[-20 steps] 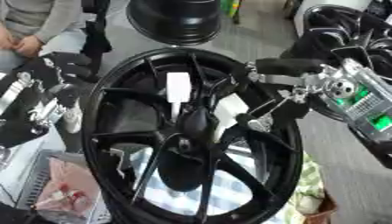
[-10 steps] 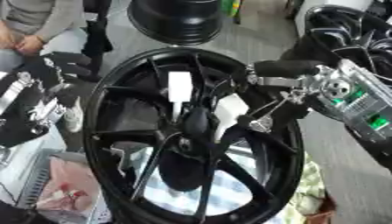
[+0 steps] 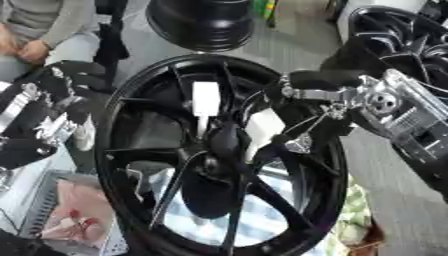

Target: Pull the pin out of the wheel hub.

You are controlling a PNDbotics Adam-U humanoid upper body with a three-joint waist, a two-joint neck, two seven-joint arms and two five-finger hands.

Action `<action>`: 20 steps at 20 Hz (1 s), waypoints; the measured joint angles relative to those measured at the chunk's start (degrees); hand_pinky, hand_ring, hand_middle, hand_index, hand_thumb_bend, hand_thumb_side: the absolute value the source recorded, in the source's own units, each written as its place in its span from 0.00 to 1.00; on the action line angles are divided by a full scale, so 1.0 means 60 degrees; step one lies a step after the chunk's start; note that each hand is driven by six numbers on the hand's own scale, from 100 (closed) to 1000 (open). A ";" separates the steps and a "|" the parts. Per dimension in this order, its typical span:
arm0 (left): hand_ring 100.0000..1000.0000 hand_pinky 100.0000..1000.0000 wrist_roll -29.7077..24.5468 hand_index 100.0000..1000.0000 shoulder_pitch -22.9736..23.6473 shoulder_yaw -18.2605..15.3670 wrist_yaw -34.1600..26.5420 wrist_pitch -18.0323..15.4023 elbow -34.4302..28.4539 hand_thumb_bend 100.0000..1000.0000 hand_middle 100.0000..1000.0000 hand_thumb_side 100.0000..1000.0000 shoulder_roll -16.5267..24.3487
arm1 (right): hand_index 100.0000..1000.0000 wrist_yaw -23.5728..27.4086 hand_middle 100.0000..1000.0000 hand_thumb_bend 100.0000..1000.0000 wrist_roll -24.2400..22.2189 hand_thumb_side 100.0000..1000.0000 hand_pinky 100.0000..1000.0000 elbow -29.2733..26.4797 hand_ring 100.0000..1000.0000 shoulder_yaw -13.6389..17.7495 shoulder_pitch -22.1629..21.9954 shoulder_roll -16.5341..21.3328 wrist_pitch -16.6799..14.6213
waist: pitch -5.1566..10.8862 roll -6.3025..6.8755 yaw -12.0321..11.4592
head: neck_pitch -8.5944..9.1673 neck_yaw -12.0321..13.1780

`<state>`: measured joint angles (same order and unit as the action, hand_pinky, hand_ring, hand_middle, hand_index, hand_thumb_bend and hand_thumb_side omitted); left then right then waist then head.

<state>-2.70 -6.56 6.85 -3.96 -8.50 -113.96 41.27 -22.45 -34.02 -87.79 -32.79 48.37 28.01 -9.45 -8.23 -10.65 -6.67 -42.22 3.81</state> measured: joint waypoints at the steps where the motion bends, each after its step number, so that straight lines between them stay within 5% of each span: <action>1: 0.75 0.69 0.0000 0.85 0.0000 0.0000 0.0000 0.0000 0.0000 0.22 0.76 0.65 0.0000 | 0.40 -0.0001 0.32 0.07 0.0143 0.00 0.64 0.0000 0.66 0.0000 -0.0002 0.0000 -0.0016 | -0.0003 0.0000 0.0004 | 0.0001 0.0001; 4: 0.75 0.69 0.0000 0.85 0.0000 0.0000 0.0000 0.0000 0.0000 0.22 0.76 0.66 0.0000 | 0.31 0.0010 0.24 0.05 0.0665 0.00 0.60 -0.0056 0.60 0.0020 -0.0071 0.0002 -0.0083 | -0.0015 0.0000 0.0007 | 0.0004 0.0001; 20: 0.75 0.69 0.0013 0.85 0.0019 0.0003 0.0000 0.0034 0.0000 0.22 0.76 0.66 -0.0001 | 0.32 0.0676 0.24 0.02 0.2357 0.00 0.59 -0.0735 0.61 0.0854 -0.0115 0.0019 0.0271 | 0.0034 0.0000 0.0149 | -0.0002 0.0021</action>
<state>-2.62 -6.45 6.87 -3.96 -8.30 -113.96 41.27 -18.39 -19.87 -92.20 -27.67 47.68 28.12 -7.82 -8.03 -10.65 -5.78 -42.23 3.94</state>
